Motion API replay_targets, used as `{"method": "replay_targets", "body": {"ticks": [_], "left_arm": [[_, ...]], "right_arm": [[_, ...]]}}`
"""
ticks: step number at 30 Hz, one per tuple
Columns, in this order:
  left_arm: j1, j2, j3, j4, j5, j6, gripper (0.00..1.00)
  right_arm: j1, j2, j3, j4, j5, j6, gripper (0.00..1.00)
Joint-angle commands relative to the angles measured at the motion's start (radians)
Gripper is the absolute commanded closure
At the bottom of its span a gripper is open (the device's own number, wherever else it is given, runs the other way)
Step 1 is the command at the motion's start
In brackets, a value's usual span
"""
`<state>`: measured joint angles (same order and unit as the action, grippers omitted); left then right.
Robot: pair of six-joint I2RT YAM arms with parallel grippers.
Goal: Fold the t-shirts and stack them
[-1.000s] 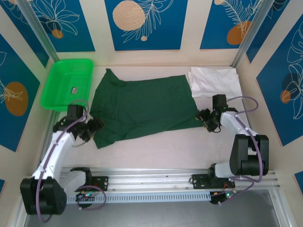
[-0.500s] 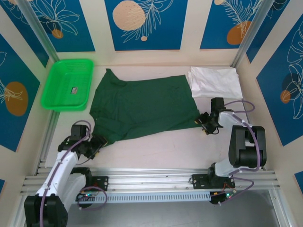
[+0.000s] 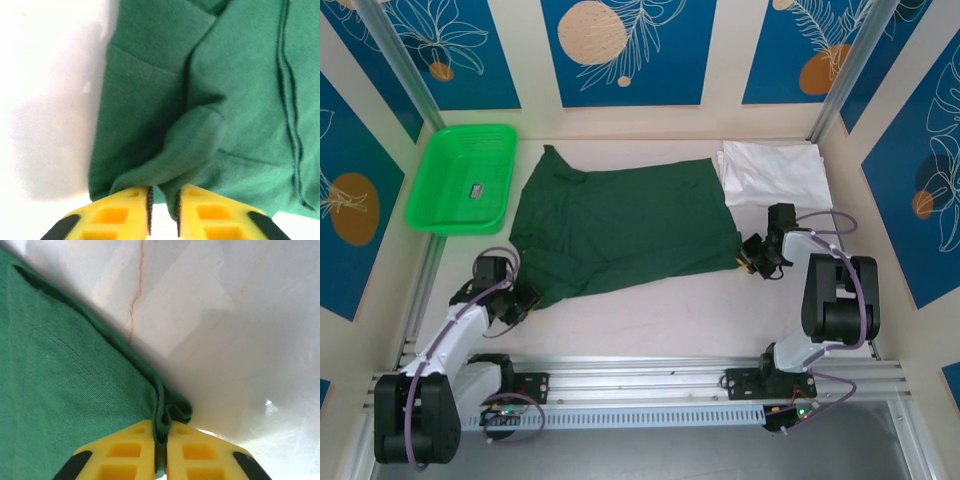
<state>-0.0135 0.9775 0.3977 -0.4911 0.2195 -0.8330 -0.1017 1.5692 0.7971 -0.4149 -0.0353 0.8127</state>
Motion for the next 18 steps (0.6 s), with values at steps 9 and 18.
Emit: {"method": "replay_targets", "body": {"ticks": [9, 18], "left_arm": [[0.000, 0.056, 0.131, -0.105, -0.321, 0.091, 1.00], [0.017, 0.036, 0.115, -0.106, -0.361, 0.101, 0.96]], "right_arm": [[-0.064, -0.057, -0.075, -0.012, -0.044, 0.010, 1.00], [-0.111, -0.157, -0.200, -0.030, -0.098, 0.015, 1.00]]}}
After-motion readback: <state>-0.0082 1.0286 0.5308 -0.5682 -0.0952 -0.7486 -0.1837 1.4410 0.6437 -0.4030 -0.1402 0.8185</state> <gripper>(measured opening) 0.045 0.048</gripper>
